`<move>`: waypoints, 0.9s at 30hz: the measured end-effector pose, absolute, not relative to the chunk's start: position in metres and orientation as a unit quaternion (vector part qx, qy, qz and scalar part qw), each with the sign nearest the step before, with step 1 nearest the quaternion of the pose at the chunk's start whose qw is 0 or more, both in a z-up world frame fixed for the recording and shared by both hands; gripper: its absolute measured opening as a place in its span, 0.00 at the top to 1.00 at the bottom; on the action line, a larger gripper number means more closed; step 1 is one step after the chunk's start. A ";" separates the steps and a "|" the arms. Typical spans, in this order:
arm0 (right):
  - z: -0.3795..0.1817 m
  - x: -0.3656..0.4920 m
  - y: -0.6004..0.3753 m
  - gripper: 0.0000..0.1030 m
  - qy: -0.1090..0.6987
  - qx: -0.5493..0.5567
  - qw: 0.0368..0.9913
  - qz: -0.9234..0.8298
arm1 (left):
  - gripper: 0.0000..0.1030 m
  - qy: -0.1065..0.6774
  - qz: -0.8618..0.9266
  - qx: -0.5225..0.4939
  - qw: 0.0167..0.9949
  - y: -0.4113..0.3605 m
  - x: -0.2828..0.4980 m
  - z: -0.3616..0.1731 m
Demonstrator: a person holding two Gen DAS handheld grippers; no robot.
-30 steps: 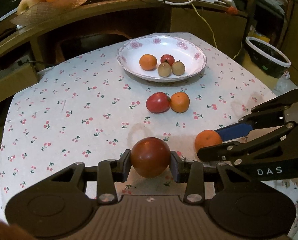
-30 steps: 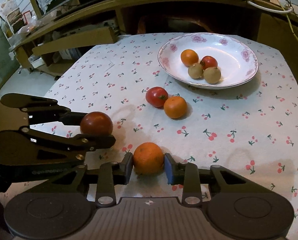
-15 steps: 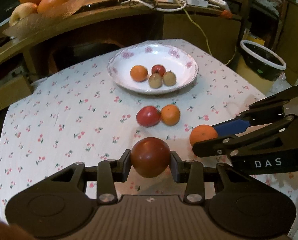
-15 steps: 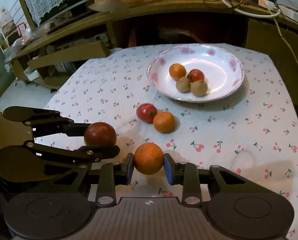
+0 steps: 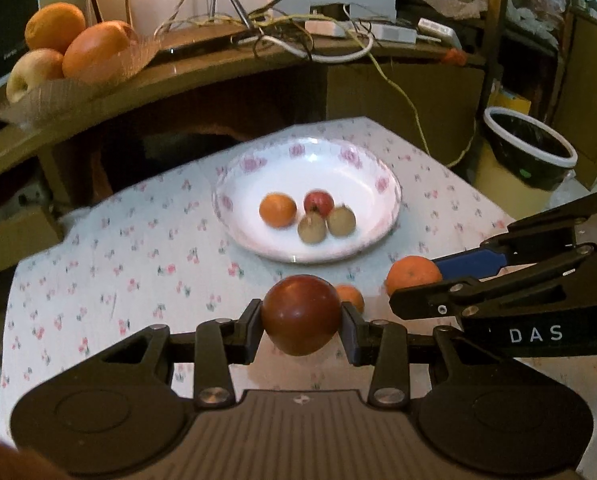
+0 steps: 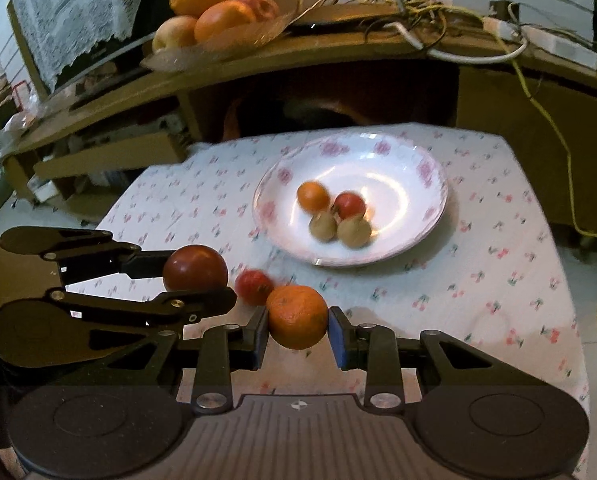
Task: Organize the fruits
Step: 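Lower the orange and dark red tomato into the plate and open both tools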
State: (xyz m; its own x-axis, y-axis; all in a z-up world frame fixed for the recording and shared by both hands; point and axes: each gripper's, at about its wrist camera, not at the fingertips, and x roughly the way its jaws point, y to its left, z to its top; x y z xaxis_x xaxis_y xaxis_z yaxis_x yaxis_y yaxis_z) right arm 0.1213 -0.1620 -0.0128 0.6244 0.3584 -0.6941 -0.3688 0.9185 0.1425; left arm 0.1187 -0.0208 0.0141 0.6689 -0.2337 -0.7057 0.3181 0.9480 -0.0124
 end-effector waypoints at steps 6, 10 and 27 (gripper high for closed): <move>-0.009 0.135 -0.163 0.68 0.372 -0.005 0.909 0.186 | 0.57 0.369 -0.146 0.056 0.916 -0.023 0.139 0.017; -0.011 0.146 -0.164 0.68 0.369 -0.010 0.912 0.177 | 0.57 0.369 -0.144 0.060 0.916 -0.025 0.150 0.014; -0.022 0.187 -0.167 0.68 0.358 -0.046 0.919 0.162 | 0.57 0.371 -0.141 0.067 0.915 -0.032 0.188 -0.004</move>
State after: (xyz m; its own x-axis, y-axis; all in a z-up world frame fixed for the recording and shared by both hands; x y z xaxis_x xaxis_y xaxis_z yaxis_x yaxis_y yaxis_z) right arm 0.1871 -0.1668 -0.0222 0.6919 0.2643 -0.6718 -0.3297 0.9436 0.0316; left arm 0.1878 -0.0323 -0.0040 0.6847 -0.2095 -0.6980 0.3086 0.9510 0.0173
